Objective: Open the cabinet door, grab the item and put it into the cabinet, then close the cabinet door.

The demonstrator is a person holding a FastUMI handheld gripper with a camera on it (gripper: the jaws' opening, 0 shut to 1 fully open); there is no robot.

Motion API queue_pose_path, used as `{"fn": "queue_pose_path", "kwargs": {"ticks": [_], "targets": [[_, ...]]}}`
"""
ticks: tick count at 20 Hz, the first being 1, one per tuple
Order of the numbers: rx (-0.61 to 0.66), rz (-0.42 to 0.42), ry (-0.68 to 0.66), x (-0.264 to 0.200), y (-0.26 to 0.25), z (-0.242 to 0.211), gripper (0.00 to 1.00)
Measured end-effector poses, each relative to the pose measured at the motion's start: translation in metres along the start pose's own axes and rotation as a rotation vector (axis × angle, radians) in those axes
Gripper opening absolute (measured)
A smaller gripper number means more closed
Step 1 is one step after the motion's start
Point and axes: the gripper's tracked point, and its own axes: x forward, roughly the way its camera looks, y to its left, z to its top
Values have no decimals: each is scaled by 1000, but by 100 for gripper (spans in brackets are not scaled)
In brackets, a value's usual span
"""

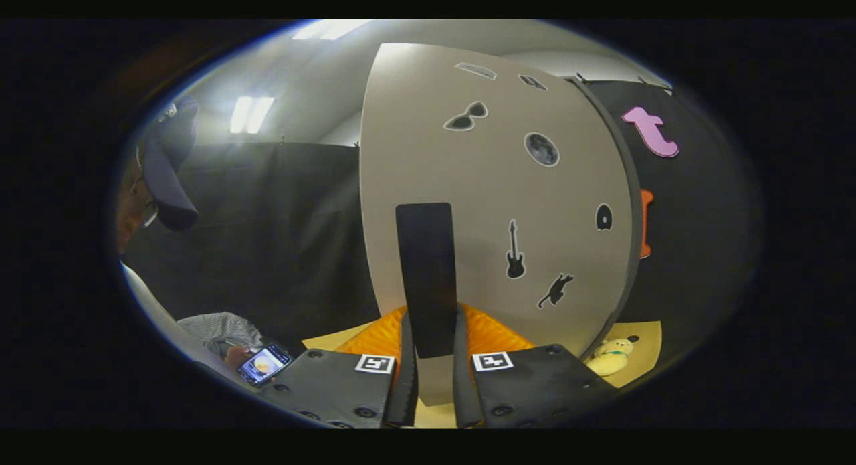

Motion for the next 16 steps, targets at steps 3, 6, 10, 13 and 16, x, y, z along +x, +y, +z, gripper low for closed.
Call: {"fn": "queue_pose_path", "kwargs": {"ticks": [3,6,10,13,16], "targets": [[-6,20,-5,-7,-4,1,29],[-17,37,-4,-13,-7,1,29],[-26,67,2,-20,-11,1,29],[-20,90,-7,-27,-15,1,29],[-28,87,-12,-32,-21,0,29]]}}
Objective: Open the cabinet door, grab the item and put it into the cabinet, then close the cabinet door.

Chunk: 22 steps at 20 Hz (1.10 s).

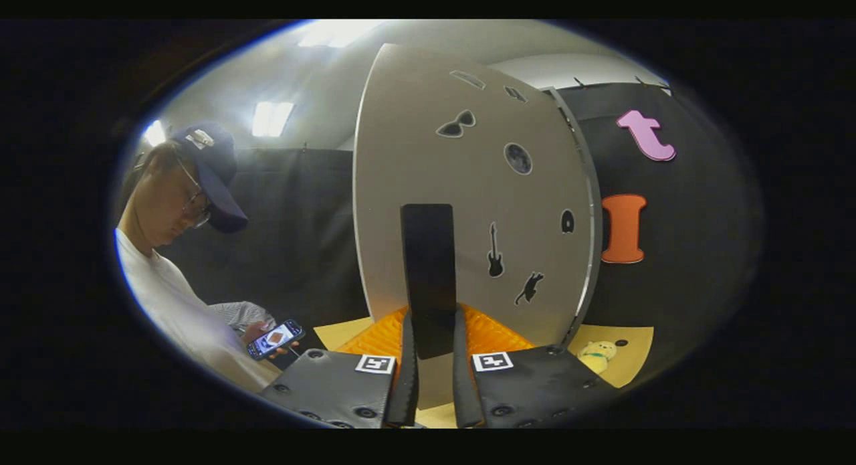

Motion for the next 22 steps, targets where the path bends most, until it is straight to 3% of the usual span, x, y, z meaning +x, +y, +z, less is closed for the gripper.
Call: {"fn": "queue_pose_path", "kwargs": {"ticks": [6,13,19,22], "targets": [[-8,-22,6,-7,-8,0,29],[11,26,-28,-13,-14,4,28],[23,-108,-56,-23,-34,9,28],[32,-124,-55,-23,-36,7,28]]}}
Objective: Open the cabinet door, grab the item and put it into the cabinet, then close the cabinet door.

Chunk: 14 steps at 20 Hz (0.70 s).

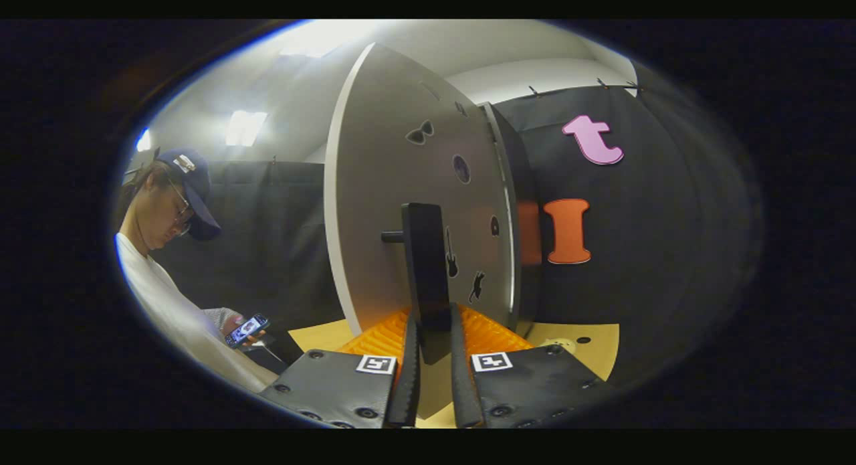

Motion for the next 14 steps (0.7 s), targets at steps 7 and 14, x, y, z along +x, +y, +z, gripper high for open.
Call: {"fn": "queue_pose_path", "kwargs": {"ticks": [7,14], "targets": [[-69,-95,2,-16,0,-1,27],[-32,-185,17,-51,61,-37,26]]}}
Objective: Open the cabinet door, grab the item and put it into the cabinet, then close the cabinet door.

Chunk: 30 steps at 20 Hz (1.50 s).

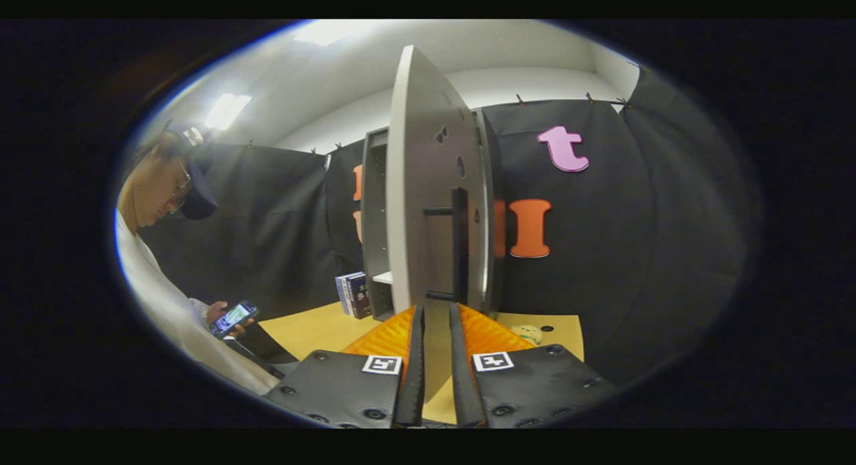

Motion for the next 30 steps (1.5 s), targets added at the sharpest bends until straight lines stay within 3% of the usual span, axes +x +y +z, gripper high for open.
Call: {"fn": "queue_pose_path", "kwargs": {"ticks": [4,8,10,14,19,23,30], "targets": [[5,57,27,-2,85,-29,26],[-8,174,145,31,170,-72,25],[-15,179,181,57,190,-85,25],[69,89,178,111,181,-87,41],[146,-102,205,175,133,-121,61],[159,-206,259,207,105,-173,91],[135,-298,401,223,88,-277,91]]}}
